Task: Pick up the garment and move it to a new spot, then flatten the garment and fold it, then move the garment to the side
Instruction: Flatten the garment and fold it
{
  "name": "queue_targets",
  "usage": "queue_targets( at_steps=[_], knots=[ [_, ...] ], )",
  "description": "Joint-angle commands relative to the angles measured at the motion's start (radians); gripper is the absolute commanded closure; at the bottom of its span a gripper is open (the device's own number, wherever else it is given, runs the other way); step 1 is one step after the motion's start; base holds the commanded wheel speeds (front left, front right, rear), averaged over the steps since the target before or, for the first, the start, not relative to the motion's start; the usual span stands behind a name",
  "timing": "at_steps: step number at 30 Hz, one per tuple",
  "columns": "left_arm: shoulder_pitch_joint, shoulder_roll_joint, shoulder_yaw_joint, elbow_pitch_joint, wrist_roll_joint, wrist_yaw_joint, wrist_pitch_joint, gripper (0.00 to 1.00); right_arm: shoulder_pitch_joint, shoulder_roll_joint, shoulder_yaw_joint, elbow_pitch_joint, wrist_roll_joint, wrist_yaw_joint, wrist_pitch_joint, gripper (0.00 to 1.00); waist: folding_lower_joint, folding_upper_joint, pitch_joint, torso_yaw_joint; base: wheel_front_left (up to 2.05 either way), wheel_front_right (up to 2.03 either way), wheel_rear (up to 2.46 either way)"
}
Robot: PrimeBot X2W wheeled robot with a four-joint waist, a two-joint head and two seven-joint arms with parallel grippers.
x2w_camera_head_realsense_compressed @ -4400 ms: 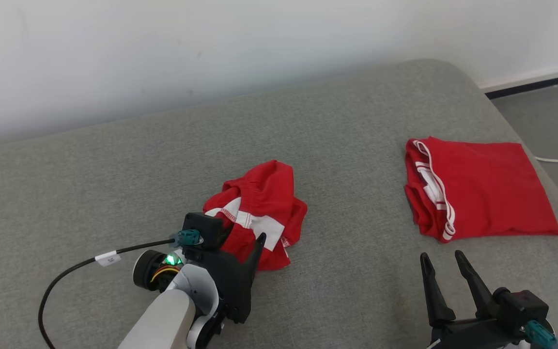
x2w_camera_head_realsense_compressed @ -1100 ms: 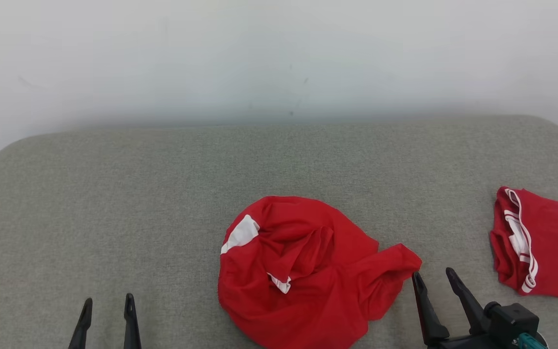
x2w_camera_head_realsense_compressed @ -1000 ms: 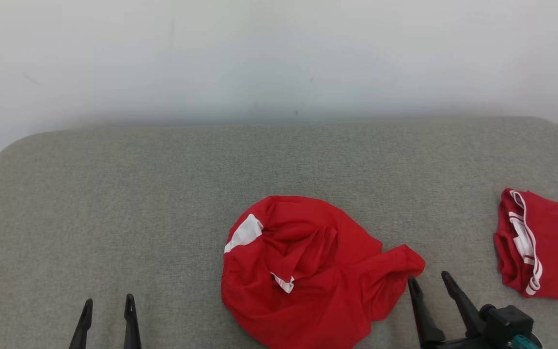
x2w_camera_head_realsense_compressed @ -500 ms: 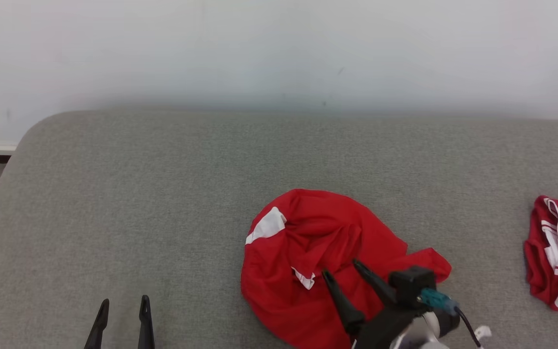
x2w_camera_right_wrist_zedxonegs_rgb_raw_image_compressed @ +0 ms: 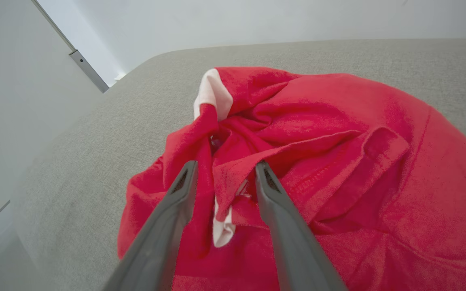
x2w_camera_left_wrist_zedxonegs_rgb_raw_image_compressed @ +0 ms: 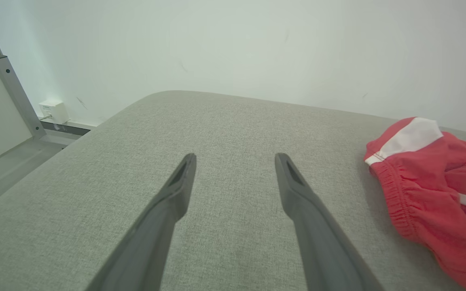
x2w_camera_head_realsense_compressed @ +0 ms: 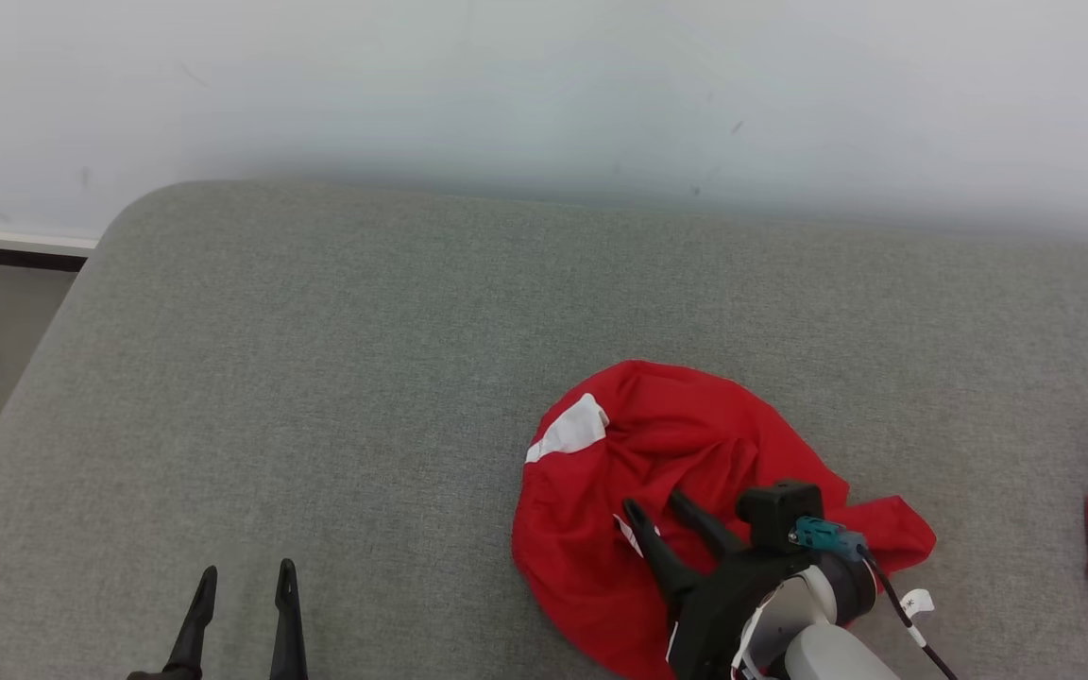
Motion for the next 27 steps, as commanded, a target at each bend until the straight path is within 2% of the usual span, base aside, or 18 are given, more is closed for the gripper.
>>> queue_targets(
  at_steps=[1,9,17,27],
  knots=[
    [-0.001,-0.004,0.003,0.001,0.005,-0.004,-0.003,0.00,-0.006,0.002,0.007,0.010,0.011,-0.003,-0.007,1.00,-0.0001,0.0000,0.001,0.006,0.00,0.00,0.00],
    [0.015,-0.007,0.019,-0.003,0.009,-0.002,-0.003,0.00,-0.018,0.001,-0.027,0.023,0.016,-0.003,-0.063,1.00,-0.0001,0.0000,-0.006,-0.006,0.00,0.00,0.00],
    [0.020,-0.008,0.024,-0.012,0.010,-0.004,-0.003,0.00,0.012,-0.037,-0.218,-0.036,-0.052,-0.003,-0.088,1.00,-0.0001,0.0000,-0.012,-0.039,0.00,0.00,0.00],
    [0.021,-0.009,0.022,-0.009,0.017,-0.009,-0.003,0.00,0.077,-0.104,-0.417,-0.155,-0.130,-0.003,0.013,1.00,-0.0001,0.0000,-0.009,-0.068,0.00,0.00,0.00]
  ],
)
